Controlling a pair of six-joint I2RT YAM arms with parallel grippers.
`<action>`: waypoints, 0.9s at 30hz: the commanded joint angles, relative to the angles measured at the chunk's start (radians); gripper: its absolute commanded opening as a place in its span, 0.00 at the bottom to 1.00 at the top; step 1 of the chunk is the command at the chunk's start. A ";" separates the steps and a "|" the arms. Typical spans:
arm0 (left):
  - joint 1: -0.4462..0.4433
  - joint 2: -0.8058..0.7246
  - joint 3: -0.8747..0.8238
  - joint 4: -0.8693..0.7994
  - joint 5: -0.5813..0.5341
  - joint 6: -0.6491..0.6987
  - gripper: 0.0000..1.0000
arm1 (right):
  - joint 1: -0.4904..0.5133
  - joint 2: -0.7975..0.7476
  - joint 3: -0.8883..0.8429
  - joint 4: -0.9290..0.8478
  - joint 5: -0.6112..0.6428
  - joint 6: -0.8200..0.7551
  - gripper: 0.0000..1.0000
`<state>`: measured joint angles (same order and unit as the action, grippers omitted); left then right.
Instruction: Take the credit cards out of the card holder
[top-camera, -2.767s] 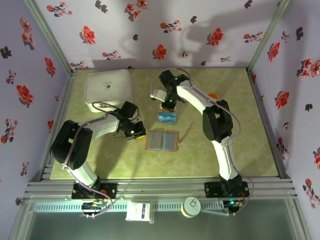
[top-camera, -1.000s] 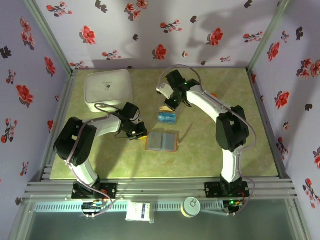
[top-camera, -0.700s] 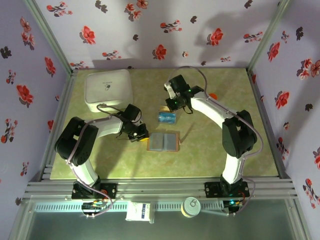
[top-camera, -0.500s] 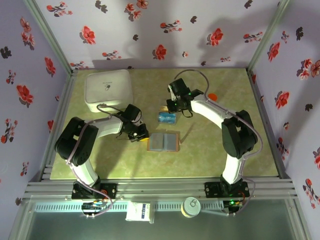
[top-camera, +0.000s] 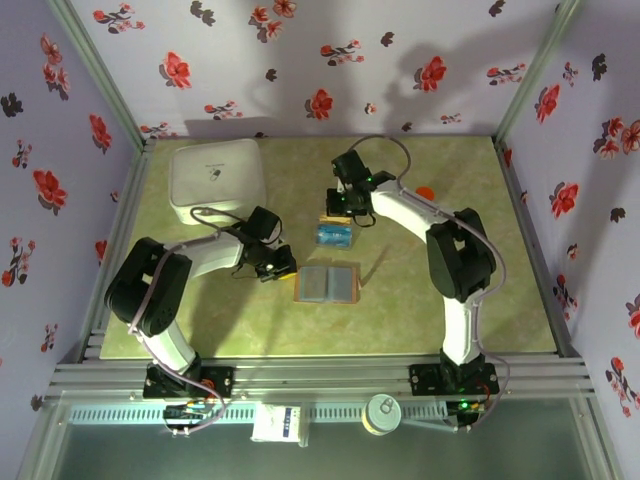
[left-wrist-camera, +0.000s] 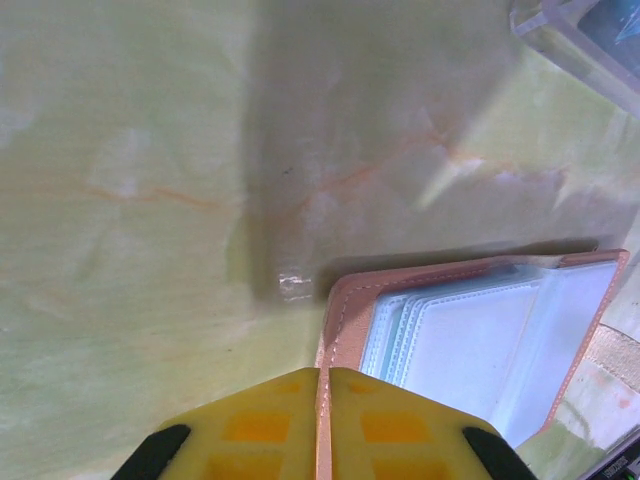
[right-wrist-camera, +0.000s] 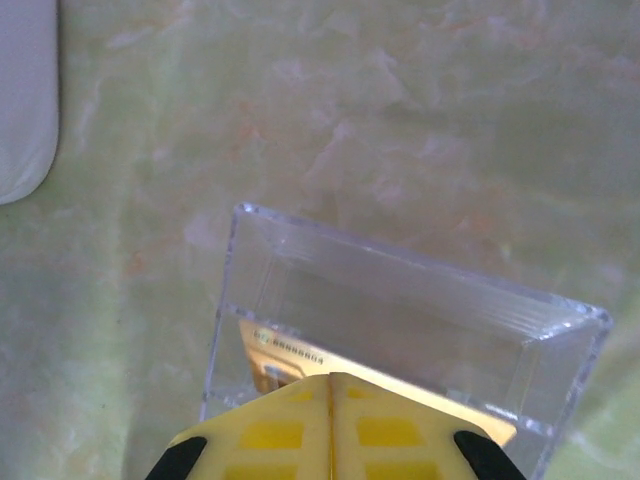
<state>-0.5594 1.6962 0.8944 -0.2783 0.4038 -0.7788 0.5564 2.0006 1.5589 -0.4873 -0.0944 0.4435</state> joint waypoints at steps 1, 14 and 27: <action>0.007 -0.027 -0.015 -0.027 -0.011 0.002 0.11 | -0.013 0.028 0.048 0.006 -0.016 0.032 0.08; 0.011 -0.021 -0.018 -0.020 -0.010 0.000 0.11 | -0.021 0.084 0.049 -0.013 -0.041 0.027 0.08; 0.012 -0.019 -0.026 -0.014 -0.006 -0.001 0.11 | -0.015 0.073 0.043 -0.035 -0.063 0.011 0.08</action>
<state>-0.5552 1.6924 0.8814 -0.2840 0.4030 -0.7788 0.5385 2.0743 1.6043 -0.4908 -0.1360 0.4564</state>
